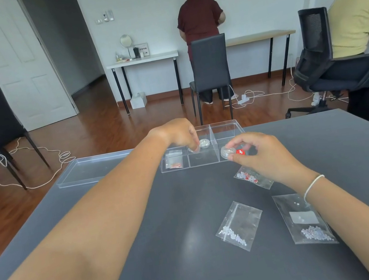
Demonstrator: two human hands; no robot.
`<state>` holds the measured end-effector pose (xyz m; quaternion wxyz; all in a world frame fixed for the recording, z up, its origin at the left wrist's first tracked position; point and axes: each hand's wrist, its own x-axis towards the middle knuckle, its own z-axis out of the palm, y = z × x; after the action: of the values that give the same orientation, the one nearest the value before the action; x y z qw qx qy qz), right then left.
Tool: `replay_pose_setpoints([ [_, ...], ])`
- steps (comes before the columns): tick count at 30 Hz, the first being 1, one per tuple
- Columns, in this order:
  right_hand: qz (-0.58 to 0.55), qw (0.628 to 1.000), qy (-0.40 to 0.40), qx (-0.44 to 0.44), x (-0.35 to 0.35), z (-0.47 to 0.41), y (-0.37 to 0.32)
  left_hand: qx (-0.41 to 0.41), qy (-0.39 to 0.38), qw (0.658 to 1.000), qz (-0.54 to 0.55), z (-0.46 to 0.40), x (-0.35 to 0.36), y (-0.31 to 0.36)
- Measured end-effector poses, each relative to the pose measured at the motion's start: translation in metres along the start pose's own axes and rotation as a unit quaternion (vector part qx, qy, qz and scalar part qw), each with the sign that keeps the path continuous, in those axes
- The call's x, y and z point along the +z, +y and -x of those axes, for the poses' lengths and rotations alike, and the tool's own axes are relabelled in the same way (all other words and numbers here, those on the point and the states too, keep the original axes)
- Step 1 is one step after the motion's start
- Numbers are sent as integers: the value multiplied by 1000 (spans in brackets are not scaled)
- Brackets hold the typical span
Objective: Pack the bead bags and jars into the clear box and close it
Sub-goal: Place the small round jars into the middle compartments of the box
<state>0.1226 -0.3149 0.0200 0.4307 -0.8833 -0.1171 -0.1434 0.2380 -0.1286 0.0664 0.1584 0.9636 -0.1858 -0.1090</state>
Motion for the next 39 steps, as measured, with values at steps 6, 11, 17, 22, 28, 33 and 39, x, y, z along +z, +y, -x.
replay_pose_setpoints([
  [6,15,1000,-3,6,1,-2,2,-6,-11,1000,-18,-4,5,-1],
  [11,21,1000,-1,4,0,-2,4,-2,-12,1000,-10,-3,5,-3],
  [17,10,1000,-1,4,1,-1,4,21,3,1000,18,1,6,-7],
  [22,13,1000,-2,3,1,-1,4,64,103,989,79,17,0,-22],
  [28,-9,1000,-5,-2,4,1,2,46,217,960,174,54,9,-61],
  [33,-40,999,10,9,6,-6,-1,23,249,933,258,76,40,-85],
  [39,-13,1000,4,-13,8,-35,-17,29,264,928,263,77,50,-95],
])
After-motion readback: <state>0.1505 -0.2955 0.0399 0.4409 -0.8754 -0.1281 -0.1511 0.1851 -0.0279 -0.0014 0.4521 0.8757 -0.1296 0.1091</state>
